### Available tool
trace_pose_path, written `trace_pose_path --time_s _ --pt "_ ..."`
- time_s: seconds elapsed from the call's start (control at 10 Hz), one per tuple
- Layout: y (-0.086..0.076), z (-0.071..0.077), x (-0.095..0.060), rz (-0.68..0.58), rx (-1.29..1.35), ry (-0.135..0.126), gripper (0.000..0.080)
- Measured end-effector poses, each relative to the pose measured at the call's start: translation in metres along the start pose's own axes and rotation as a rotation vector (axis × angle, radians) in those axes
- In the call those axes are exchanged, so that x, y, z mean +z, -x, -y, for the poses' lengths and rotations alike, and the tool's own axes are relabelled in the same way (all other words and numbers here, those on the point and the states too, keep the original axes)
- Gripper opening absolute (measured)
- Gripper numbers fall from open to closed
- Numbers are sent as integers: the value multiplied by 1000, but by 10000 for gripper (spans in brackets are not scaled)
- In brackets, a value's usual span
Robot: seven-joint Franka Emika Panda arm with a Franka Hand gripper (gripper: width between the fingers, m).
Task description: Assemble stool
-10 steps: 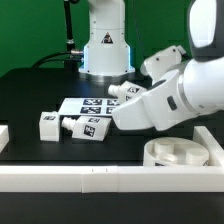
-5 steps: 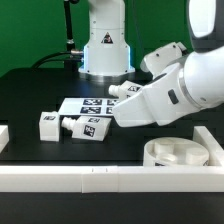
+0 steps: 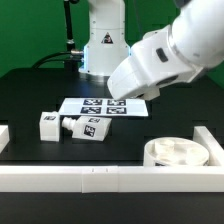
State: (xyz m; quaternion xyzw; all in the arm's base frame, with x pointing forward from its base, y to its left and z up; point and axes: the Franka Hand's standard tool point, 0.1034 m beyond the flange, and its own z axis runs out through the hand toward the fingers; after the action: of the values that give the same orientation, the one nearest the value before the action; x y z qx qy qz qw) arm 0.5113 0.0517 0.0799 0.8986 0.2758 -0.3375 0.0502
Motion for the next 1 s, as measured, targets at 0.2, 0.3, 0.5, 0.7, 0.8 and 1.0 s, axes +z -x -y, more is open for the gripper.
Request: trace_pose_path --time_s 0.2,0.3,0.5,0.7,0.8,1.0 --pt "-2 -6 -4 -176 6 26 324" --pt "0 -8 -3 -235 10 37 324" --pt "0 -7 -11 -375 54 37 324" --pt "-5 -2 -42 -521 120 -39 324" --pt "-14 -11 -58 -671 114 -9 324" --pt "-7 -19 -45 -806 131 50 324"
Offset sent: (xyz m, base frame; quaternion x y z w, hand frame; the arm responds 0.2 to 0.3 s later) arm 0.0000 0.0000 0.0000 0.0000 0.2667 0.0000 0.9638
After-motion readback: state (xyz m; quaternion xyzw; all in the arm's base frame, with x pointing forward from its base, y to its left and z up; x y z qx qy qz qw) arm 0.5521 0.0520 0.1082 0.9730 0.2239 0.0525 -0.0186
